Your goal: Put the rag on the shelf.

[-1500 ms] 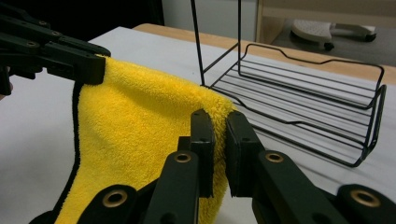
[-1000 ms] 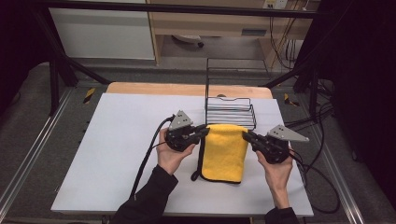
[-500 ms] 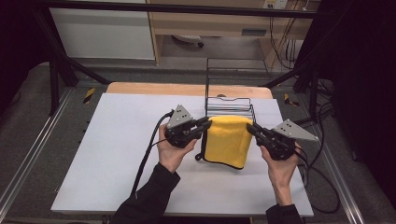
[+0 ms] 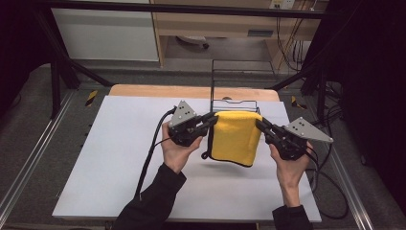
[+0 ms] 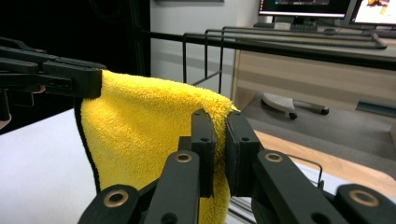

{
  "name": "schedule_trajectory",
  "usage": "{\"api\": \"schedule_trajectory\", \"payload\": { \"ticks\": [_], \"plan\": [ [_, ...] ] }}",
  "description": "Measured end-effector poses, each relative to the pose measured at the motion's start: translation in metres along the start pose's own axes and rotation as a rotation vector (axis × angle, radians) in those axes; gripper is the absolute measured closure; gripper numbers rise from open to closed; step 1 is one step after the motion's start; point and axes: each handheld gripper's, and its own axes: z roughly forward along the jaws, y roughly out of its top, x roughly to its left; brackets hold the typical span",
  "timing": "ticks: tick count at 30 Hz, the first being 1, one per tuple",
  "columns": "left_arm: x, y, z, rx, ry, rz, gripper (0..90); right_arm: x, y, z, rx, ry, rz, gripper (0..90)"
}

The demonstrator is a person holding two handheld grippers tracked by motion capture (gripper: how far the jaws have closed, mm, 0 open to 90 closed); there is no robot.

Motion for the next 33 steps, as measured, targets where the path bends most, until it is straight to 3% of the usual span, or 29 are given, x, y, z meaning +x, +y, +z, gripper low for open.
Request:
{"api": "schedule_trajectory", "payload": {
  "ticks": [8, 33],
  "plan": [
    [0.000, 0.010, 0.001, -0.044, 0.009, -0.008, 79.6, 0.000, 0.012, -0.001, -0.045, -0.023, -0.010, 83.7],
    [0.010, 0.055, 0.003, -0.149, 0.039, 0.019, 79.8, -0.002, 0.053, 0.007, -0.156, -0.079, -0.046, 83.7]
  ]
}}
